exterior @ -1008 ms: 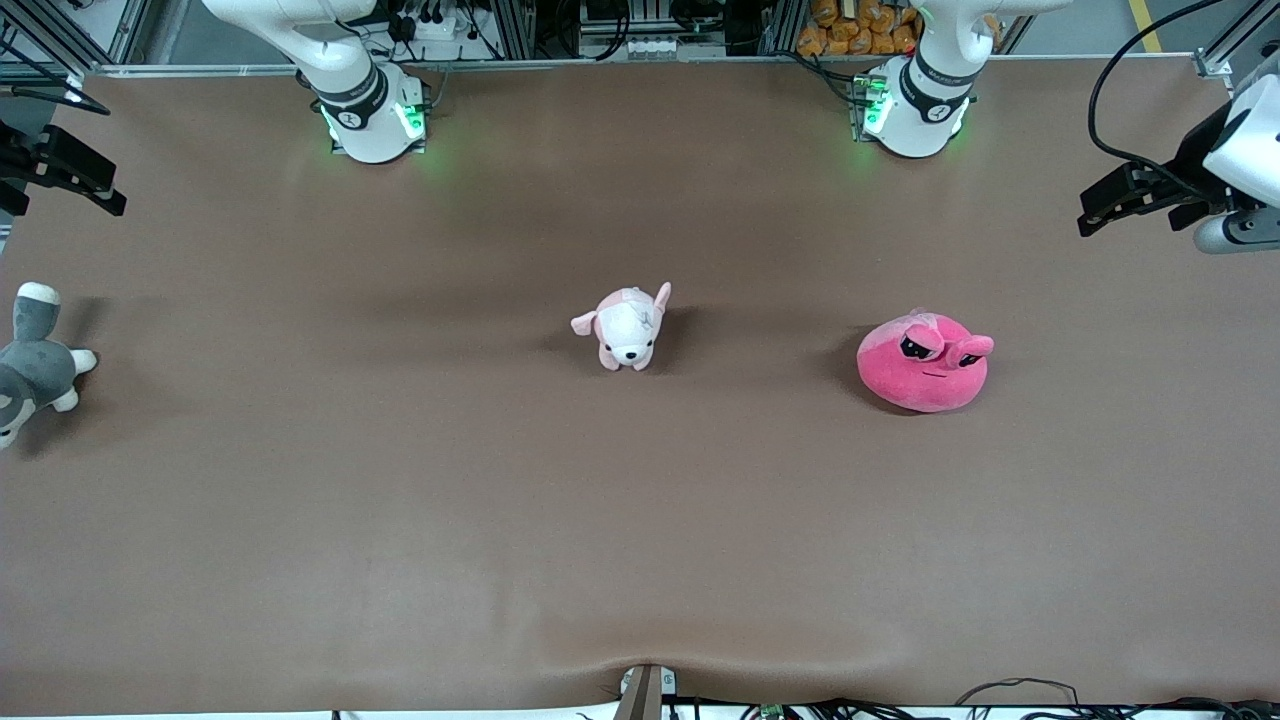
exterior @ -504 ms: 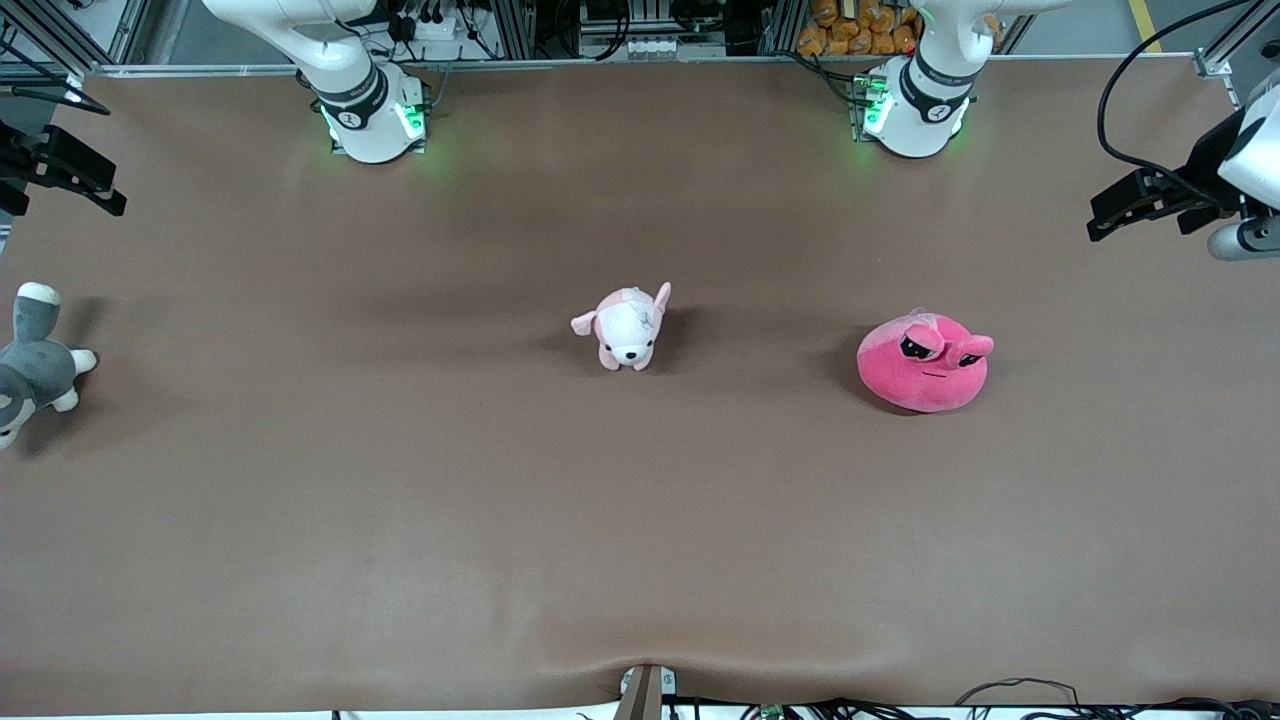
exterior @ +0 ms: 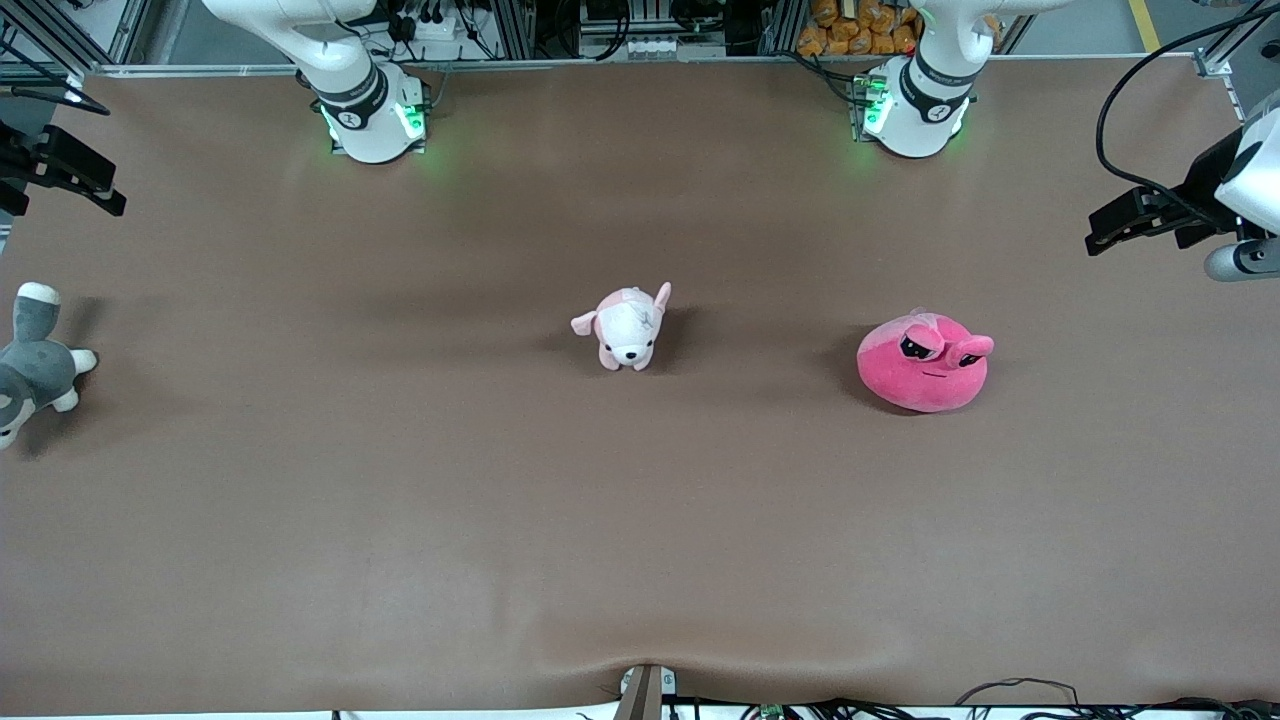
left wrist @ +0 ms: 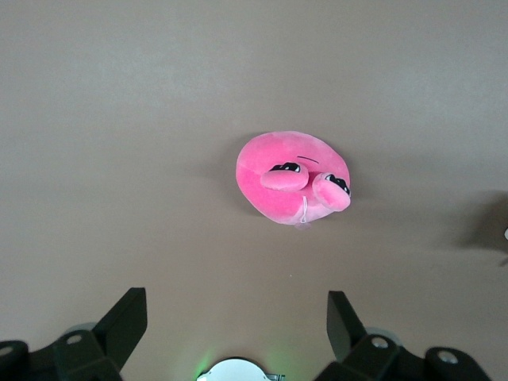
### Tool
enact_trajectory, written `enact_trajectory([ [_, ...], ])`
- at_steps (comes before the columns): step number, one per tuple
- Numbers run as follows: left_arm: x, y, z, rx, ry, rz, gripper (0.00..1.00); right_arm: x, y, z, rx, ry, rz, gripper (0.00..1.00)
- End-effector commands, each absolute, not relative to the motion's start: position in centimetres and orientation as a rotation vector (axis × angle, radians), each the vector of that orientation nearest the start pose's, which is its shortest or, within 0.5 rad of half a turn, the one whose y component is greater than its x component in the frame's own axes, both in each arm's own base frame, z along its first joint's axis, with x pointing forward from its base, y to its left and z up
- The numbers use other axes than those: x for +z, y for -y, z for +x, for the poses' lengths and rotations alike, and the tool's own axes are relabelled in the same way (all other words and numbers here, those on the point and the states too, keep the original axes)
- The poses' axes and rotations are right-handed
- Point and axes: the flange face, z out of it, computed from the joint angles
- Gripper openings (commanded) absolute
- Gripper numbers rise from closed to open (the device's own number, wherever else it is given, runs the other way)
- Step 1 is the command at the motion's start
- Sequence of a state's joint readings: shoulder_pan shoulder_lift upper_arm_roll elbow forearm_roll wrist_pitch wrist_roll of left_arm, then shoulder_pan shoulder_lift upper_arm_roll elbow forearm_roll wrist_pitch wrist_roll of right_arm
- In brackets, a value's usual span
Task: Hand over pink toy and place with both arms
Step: 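Move the left gripper from rest toward the pink plush toy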
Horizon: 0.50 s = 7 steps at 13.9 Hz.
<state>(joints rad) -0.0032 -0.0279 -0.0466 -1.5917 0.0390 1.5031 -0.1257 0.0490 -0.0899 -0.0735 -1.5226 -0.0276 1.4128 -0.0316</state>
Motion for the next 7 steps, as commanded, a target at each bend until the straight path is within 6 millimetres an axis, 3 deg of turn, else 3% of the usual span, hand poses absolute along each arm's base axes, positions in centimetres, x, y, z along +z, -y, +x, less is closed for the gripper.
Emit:
enact_trajectory([
  [1, 62.6, 2.2, 53.8, 0.101, 0.139, -3.079, 1.0, 68.3, 2.0, 50.5, 0.019, 0.014, -3.18, 1.0],
  [7, 60.9, 2.6, 53.5, 0.141, 0.129, -3.077, 1.0, 68.2, 2.1, 50.6, 0.022, 0.012, -3.18, 1.0],
])
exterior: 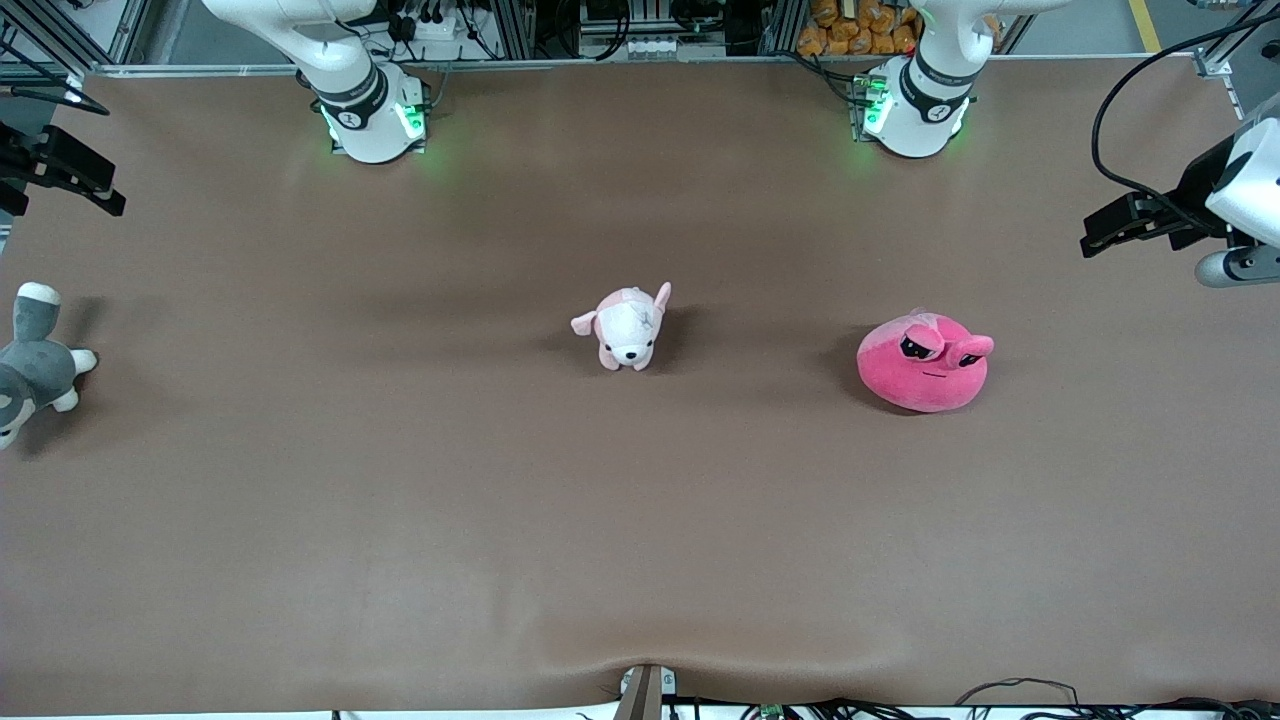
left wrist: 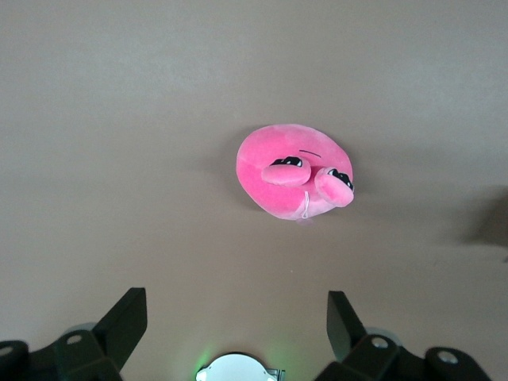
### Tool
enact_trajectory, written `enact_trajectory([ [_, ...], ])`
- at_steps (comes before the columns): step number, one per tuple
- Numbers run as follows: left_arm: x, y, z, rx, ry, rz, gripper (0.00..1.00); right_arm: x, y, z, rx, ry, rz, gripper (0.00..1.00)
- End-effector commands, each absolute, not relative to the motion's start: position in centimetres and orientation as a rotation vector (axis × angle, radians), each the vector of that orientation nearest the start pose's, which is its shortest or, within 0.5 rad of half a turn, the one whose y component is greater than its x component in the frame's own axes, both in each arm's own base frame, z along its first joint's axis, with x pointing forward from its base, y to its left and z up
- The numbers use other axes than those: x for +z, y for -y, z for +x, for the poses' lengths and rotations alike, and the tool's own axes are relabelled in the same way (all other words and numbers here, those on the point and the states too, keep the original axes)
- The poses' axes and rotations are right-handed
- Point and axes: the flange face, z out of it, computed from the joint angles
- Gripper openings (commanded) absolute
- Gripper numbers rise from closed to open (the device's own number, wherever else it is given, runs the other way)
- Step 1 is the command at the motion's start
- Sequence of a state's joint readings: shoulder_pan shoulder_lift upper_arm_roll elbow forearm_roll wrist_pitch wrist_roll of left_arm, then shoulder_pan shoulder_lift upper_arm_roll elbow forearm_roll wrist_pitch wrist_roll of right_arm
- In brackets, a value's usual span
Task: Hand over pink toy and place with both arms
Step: 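Move the left gripper from rest toward the pink plush toy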
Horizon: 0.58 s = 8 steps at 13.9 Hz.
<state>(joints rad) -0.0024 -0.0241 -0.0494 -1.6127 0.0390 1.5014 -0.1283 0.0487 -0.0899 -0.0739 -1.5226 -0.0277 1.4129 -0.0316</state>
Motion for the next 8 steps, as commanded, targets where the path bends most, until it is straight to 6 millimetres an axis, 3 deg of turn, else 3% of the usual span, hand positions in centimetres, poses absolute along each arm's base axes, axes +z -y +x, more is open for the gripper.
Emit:
enact_trajectory([
  [1, 60.6, 2.5, 53.4, 0.151, 0.148, -3.073, 1.0, 68.3, 2.1, 50.5, 0.02, 0.012, -3.18, 1.0],
  [5, 59.9, 3.4, 52.9, 0.168, 0.304, -3.052, 1.0, 68.2, 2.2, 50.5, 0.022, 0.005, -3.18, 1.0],
  [8, 59.4, 3.4, 52.8, 0.184, 0.308, -3.048, 1.0, 68.2, 2.7, 50.5, 0.02, -0.007, -3.18, 1.0],
])
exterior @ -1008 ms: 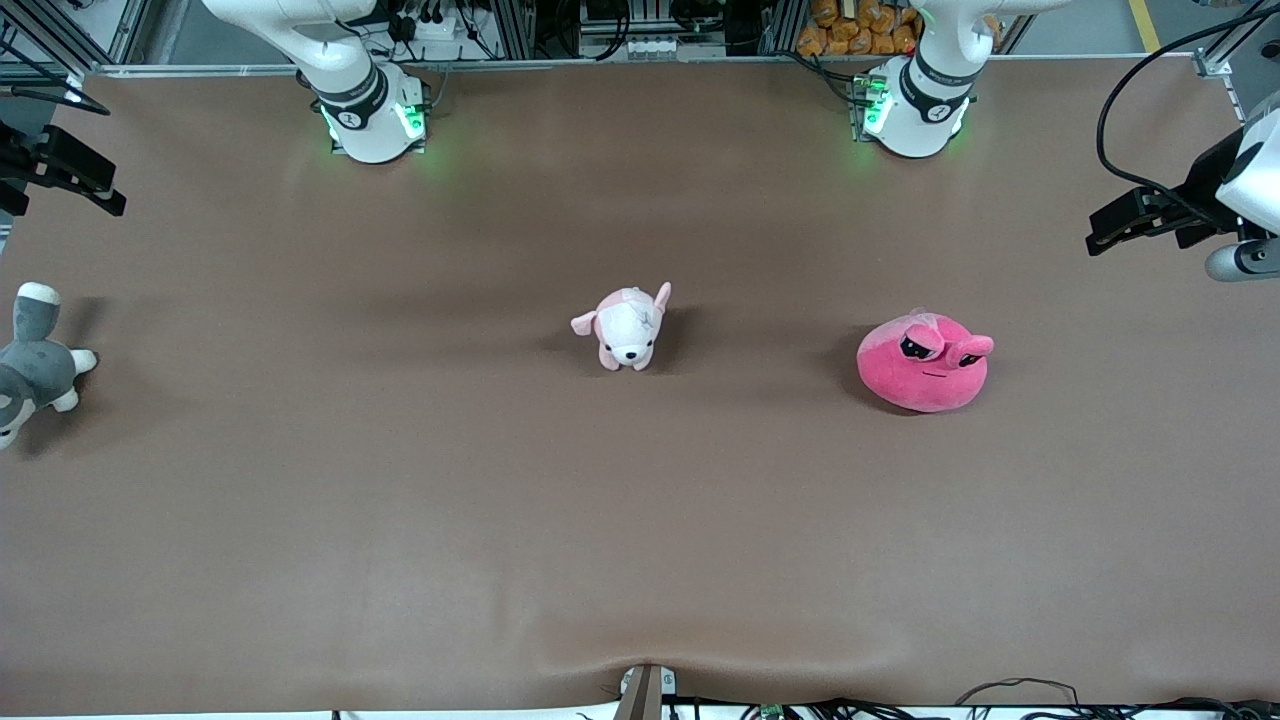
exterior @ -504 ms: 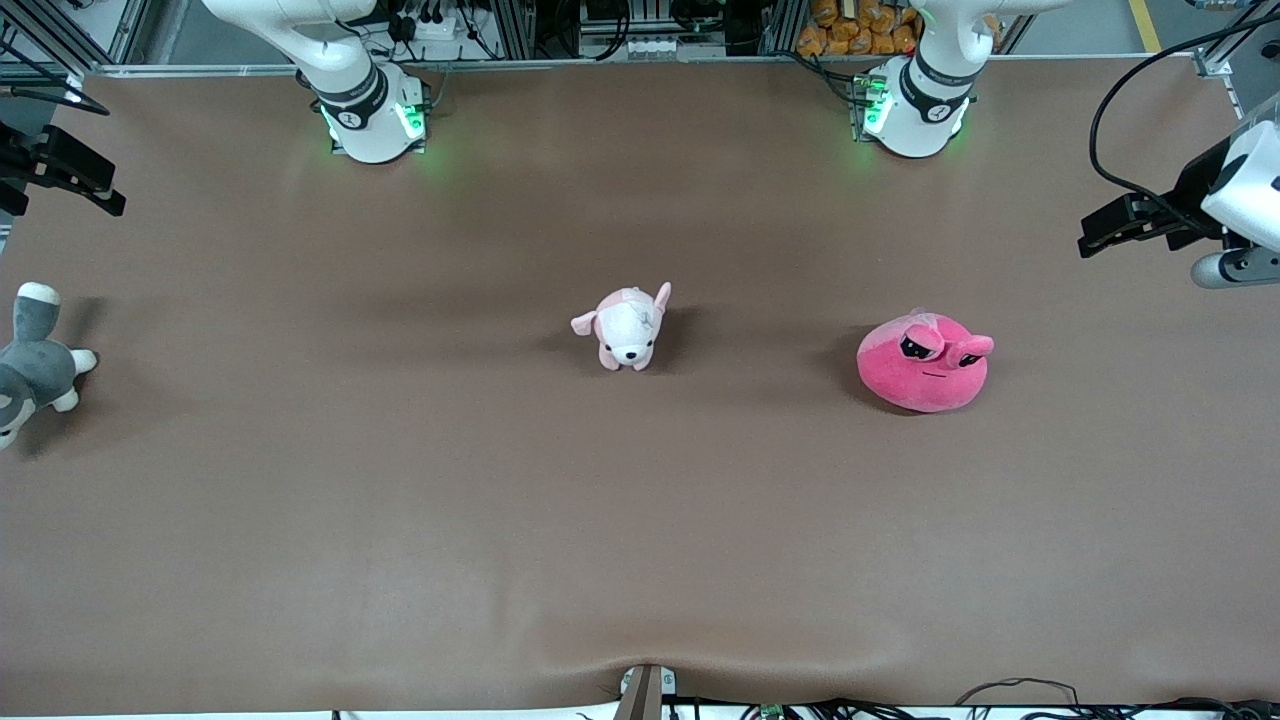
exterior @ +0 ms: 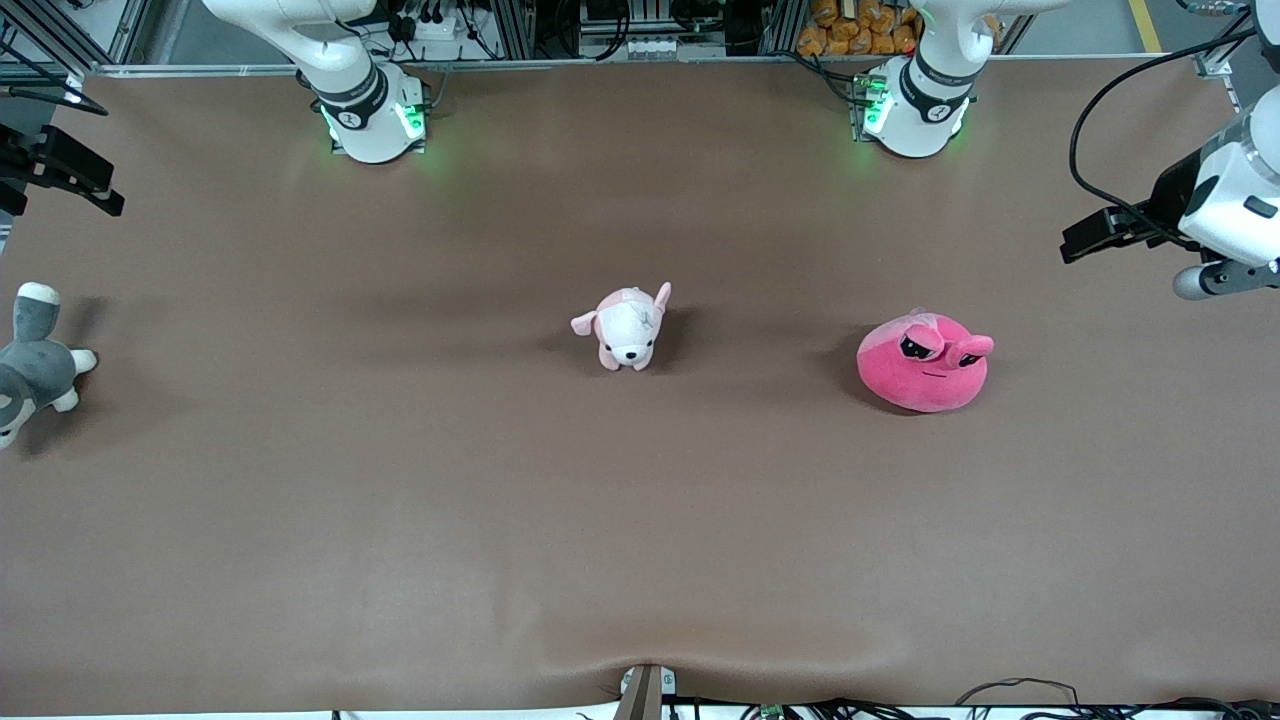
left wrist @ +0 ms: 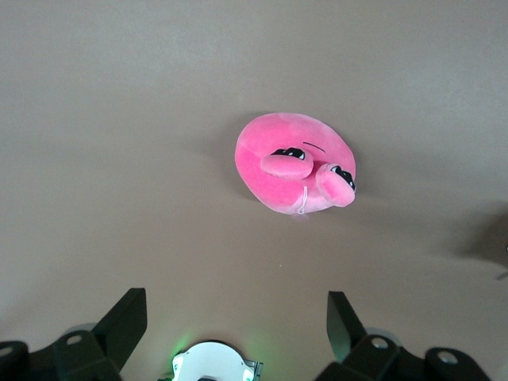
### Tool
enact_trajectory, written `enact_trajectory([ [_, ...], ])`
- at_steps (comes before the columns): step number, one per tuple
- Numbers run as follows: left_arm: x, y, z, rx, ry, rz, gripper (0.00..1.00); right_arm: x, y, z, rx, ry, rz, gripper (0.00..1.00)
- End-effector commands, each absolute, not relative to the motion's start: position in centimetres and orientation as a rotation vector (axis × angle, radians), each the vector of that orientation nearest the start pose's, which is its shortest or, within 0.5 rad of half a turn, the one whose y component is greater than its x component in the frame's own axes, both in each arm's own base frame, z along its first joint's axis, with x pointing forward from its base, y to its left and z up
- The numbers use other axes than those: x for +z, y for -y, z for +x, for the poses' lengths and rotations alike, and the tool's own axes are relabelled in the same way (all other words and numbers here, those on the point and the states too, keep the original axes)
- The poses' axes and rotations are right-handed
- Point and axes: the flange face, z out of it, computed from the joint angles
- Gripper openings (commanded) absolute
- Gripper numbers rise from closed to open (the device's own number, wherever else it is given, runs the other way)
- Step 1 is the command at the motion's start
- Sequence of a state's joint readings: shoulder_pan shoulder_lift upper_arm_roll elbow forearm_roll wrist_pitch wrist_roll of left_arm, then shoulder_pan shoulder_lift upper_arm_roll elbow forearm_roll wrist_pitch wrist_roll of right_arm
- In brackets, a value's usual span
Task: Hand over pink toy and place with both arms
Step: 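Move the left gripper from rest toward the pink plush toy, then lower the open left gripper over the pink plush toy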
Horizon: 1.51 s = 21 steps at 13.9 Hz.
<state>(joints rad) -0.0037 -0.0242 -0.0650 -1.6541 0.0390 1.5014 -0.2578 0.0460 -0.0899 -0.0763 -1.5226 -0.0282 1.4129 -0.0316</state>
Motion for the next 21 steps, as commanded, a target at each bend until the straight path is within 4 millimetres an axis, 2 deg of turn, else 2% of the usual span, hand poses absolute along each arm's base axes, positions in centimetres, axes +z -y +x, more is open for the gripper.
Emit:
enact_trajectory([
  [1, 59.2, 3.4, 52.6, 0.188, 0.308, -3.047, 1.0, 68.2, 2.6, 50.5, 0.02, -0.005, -3.18, 1.0],
  [7, 57.8, 3.4, 51.1, 0.144, 0.307, -3.051, 1.0, 67.8, 2.7, 50.8, 0.037, -0.003, -3.183, 1.0],
  [13, 56.2, 3.3, 50.7, 0.131, 0.309, -3.055, 1.0, 67.8, 2.7, 50.8, 0.037, -0.003, -3.184, 1.0],
  [15, 55.3, 2.2, 50.8, 0.132, 0.346, -3.061, 1.0, 67.8, 2.7, 50.8, 0.037, -0.003, -3.184, 1.0],
  [21, 52.6, 0.7, 51.5, 0.152, 0.515, -3.15, 1.0, 67.8, 2.7, 50.8, 0.037, -0.006, -3.184, 1.0],
])
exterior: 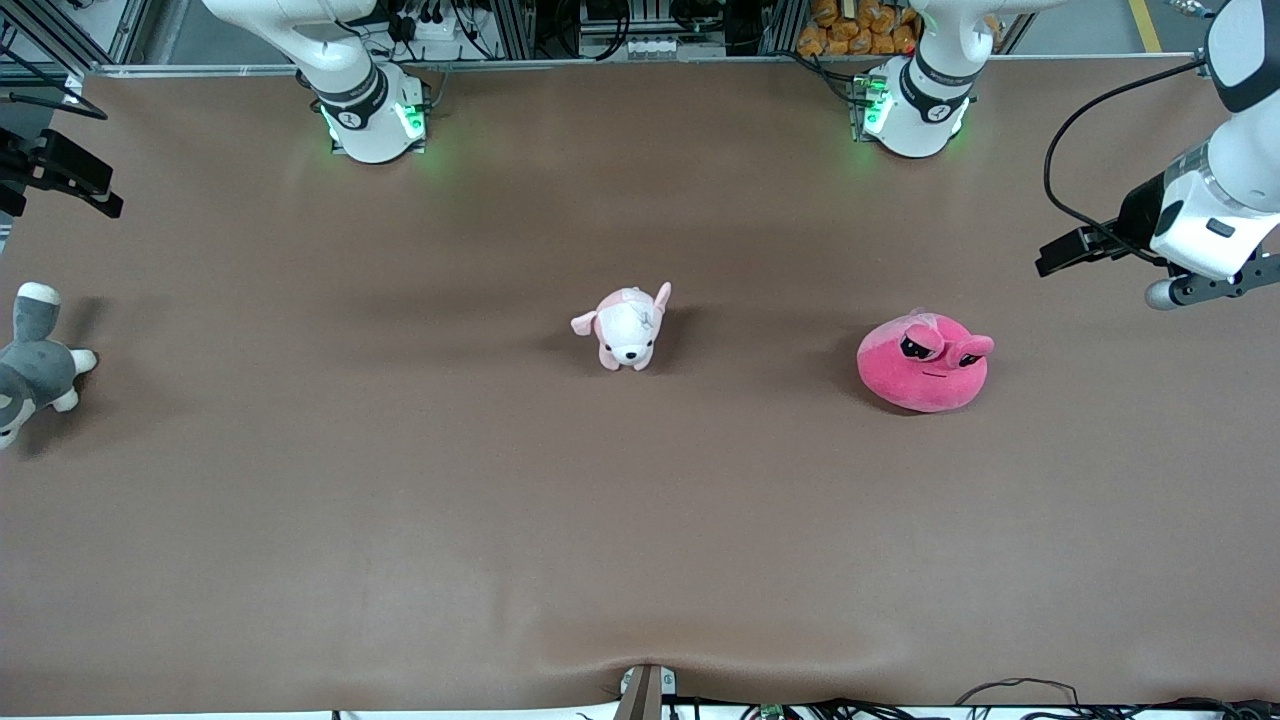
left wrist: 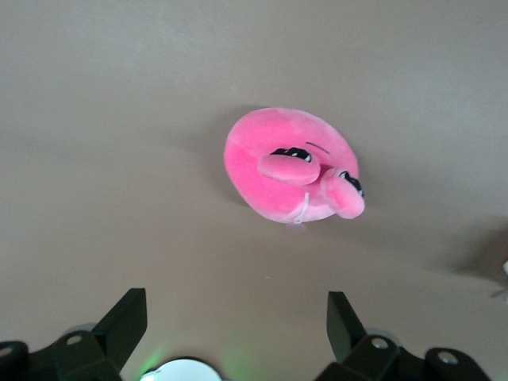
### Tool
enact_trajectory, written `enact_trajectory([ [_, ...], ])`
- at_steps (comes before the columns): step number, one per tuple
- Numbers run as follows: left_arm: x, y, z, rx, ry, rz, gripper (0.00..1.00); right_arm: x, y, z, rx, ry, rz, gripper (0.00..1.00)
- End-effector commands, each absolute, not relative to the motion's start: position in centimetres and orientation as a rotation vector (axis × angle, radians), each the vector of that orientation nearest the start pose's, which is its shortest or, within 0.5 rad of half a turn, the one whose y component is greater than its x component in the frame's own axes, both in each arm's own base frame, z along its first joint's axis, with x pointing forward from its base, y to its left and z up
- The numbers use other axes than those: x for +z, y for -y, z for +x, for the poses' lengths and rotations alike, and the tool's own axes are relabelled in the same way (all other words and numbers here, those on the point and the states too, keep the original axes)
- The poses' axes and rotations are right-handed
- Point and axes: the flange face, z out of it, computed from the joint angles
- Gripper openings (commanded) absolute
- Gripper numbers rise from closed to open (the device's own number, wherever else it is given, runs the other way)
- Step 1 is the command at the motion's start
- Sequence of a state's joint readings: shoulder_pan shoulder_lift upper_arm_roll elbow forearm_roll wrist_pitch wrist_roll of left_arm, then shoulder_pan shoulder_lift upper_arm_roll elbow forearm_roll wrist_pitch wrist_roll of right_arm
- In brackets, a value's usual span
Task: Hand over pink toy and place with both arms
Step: 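Lower the open left gripper over the pink plush toy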
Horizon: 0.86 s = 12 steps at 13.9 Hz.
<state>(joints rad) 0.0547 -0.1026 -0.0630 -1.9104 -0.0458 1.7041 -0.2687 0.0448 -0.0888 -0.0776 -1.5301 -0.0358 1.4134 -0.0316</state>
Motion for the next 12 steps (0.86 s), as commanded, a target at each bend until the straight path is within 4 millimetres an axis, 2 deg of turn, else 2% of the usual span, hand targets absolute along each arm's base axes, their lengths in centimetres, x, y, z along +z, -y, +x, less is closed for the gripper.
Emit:
enact_trajectory([
  [1, 52.3, 0.9, 51.6, 0.157, 0.577, -3.146, 1.0, 67.8, 2.7, 50.8, 0.037, -0.006, -3.184, 1.0],
  [3, 51.9, 1.8, 51.6, 0.175, 0.78, -3.128, 1.0, 67.8, 2.8, 50.8, 0.037, -0.008, -3.184, 1.0],
  [6, 50.7, 3.4, 51.9, 0.191, 0.927, -3.079, 1.0, 67.8, 2.8, 50.8, 0.037, -0.008, -3.184, 1.0],
  [9, 49.7, 3.1, 52.1, 0.206, 1.053, -3.03, 1.0, 67.8, 2.8, 50.8, 0.037, -0.008, -3.184, 1.0],
  [12, 48.4, 3.3, 52.3, 0.186, 1.272, -2.941, 1.0, 67.5, 2.9, 51.1, 0.043, 0.003, -3.189, 1.0],
])
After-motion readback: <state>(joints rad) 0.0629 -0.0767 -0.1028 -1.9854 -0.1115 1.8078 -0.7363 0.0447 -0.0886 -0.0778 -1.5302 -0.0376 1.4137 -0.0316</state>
